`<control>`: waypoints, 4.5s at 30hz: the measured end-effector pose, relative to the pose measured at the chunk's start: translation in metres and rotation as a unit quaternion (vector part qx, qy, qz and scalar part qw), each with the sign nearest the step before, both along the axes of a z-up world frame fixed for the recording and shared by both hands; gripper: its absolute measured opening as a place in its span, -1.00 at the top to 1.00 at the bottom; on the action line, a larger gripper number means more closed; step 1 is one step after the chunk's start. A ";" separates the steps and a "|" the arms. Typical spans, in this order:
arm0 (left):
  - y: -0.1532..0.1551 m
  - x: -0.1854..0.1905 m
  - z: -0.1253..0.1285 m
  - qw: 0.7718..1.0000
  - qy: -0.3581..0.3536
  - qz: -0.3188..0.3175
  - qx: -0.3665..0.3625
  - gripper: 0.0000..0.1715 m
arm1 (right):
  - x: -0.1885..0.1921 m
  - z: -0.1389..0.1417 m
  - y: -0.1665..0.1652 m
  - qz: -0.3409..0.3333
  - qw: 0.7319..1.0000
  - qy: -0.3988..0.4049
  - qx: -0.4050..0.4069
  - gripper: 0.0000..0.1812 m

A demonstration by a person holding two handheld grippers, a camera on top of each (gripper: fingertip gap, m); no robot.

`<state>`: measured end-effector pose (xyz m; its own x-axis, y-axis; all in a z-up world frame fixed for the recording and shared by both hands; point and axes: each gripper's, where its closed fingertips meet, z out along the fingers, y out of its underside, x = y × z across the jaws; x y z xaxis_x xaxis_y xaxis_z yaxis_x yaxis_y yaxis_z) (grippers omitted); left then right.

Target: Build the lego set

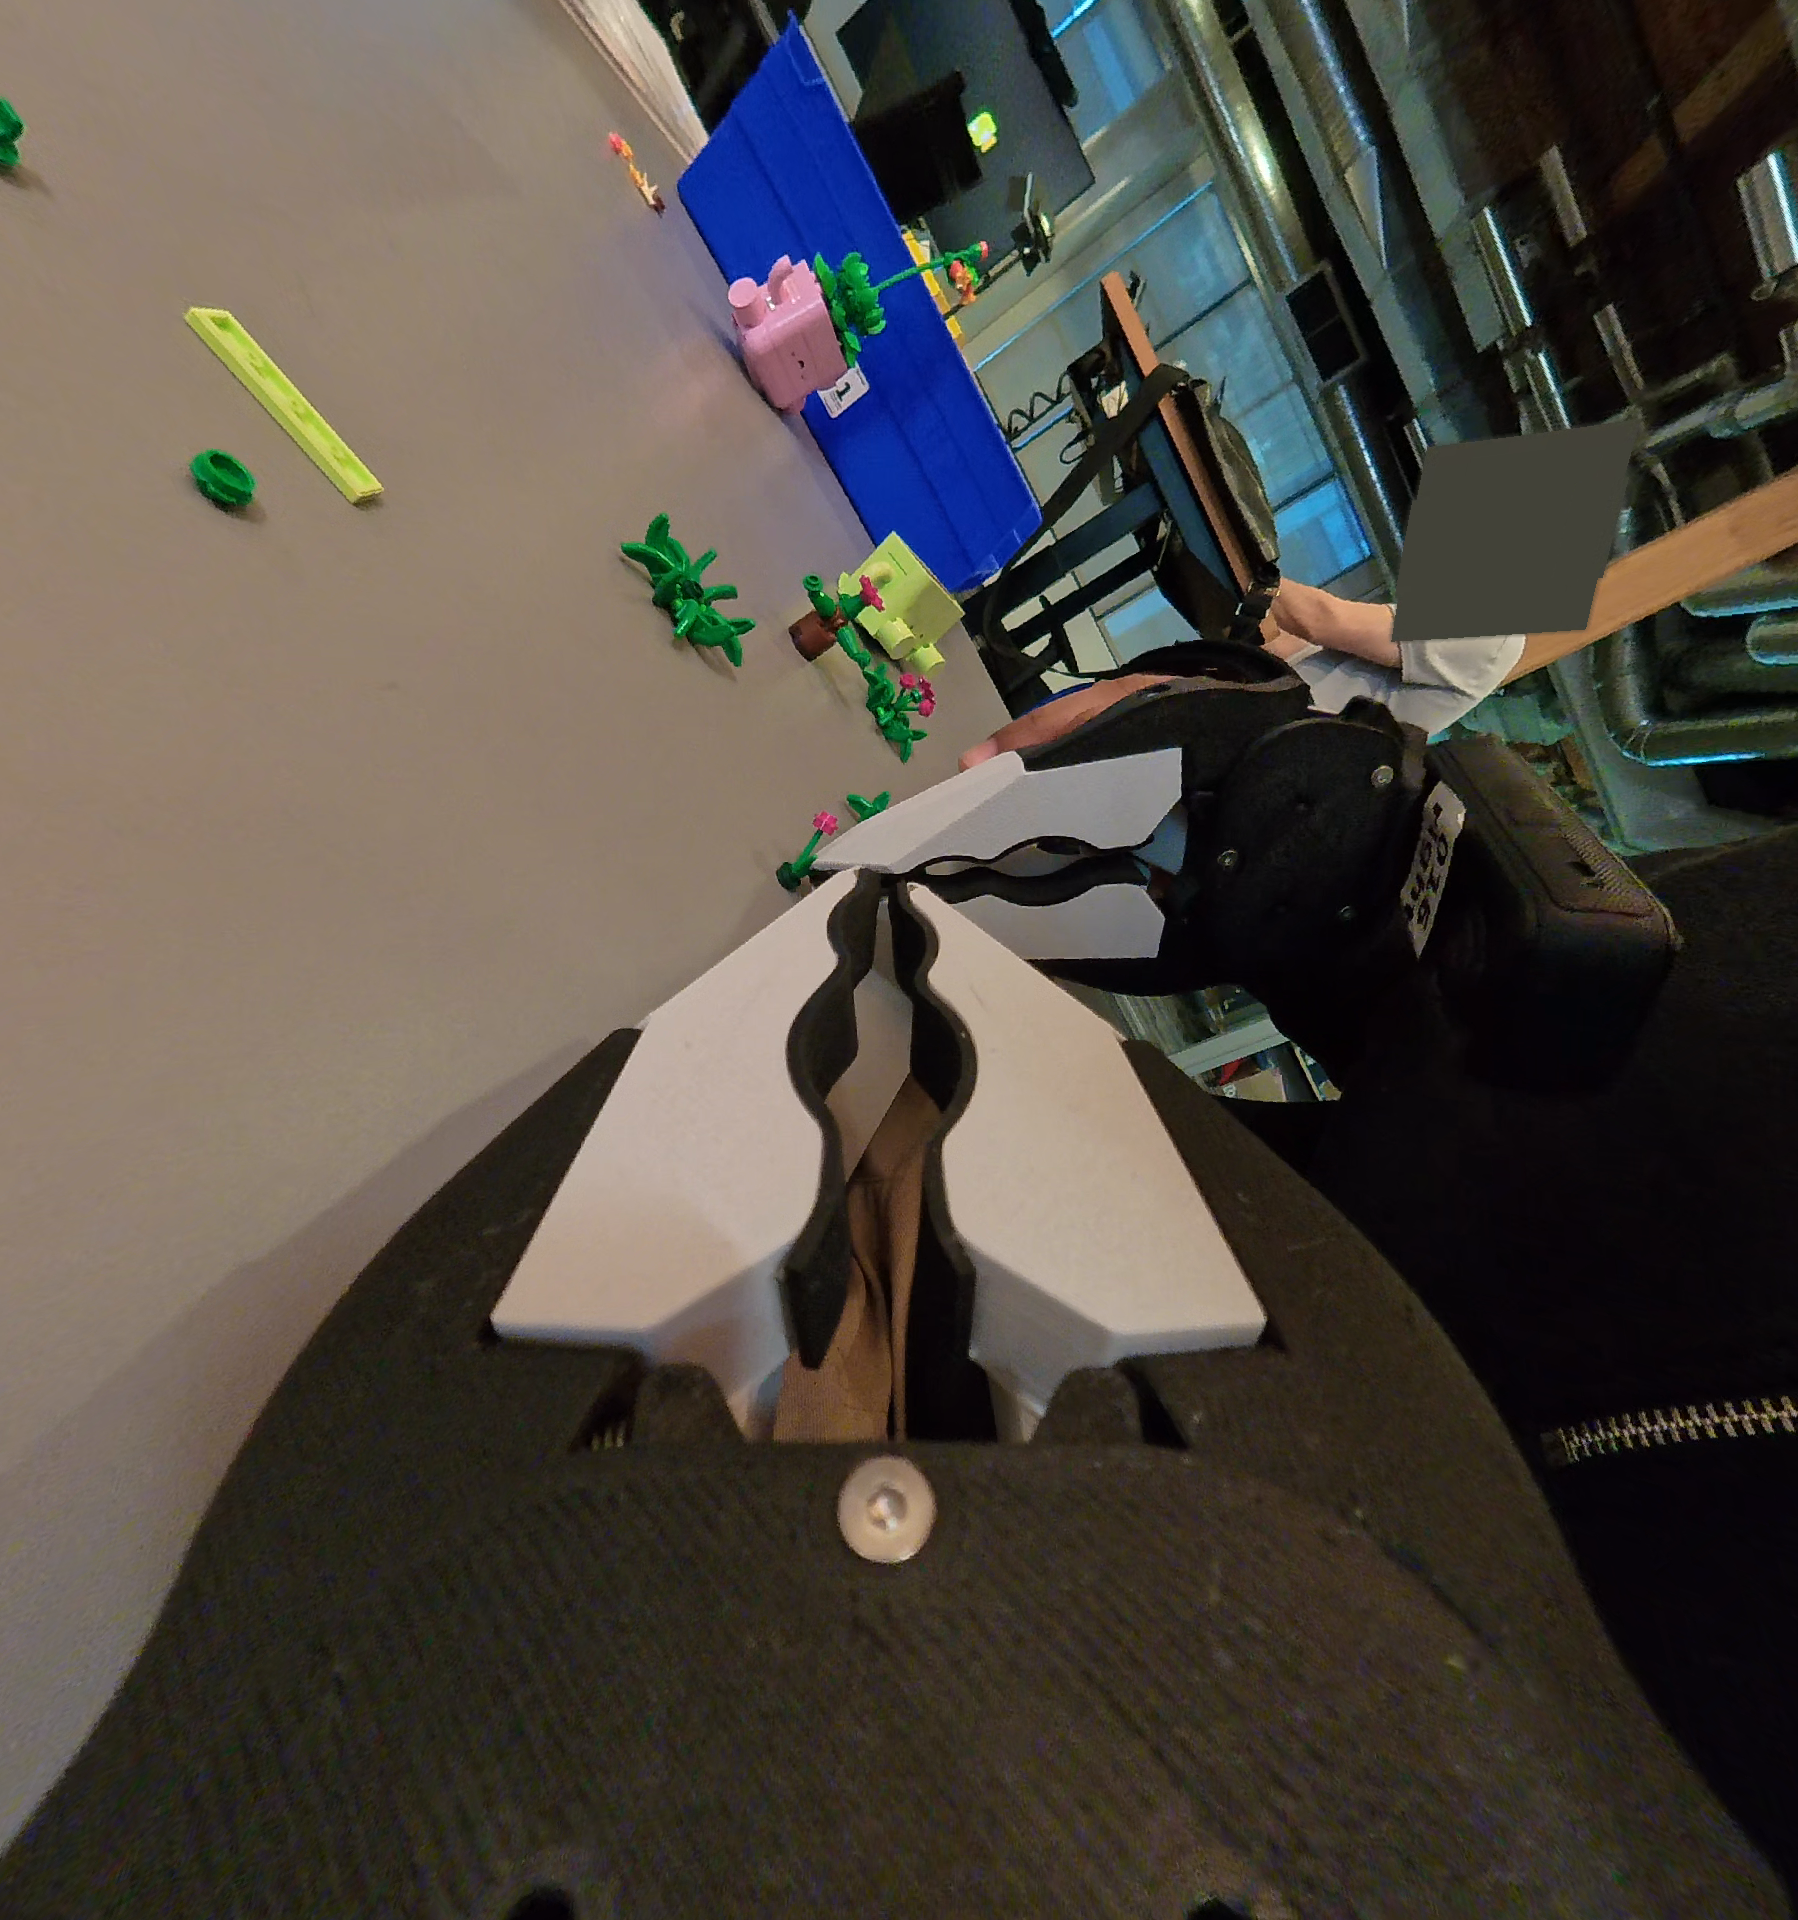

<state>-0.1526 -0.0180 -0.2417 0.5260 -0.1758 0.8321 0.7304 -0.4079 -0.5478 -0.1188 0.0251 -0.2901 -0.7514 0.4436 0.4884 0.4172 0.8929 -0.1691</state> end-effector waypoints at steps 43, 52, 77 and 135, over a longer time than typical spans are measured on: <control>0.051 0.022 0.020 0.926 0.375 0.032 0.007 0.94 | 0.027 0.134 0.059 -0.136 0.803 0.395 -0.426 0.77; 0.076 0.010 0.012 0.907 0.413 0.078 -0.007 0.82 | 0.042 0.124 0.049 -0.109 0.775 0.394 -0.482 0.81; 0.097 -0.062 0.051 0.901 0.382 0.203 0.036 0.35 | 0.022 0.146 0.027 -0.059 0.751 0.333 -0.567 0.76; 0.065 0.012 0.099 0.964 0.034 -0.016 0.263 0.77 | -0.028 0.153 0.017 -0.093 0.742 0.287 -0.599 1.00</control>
<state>-0.1404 0.0466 -0.1427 0.5636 -0.5805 0.5877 0.6774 -0.0825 -0.7310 -0.1471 0.0417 -0.1367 -0.4442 0.8872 -0.1248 0.0665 -0.1063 -0.9921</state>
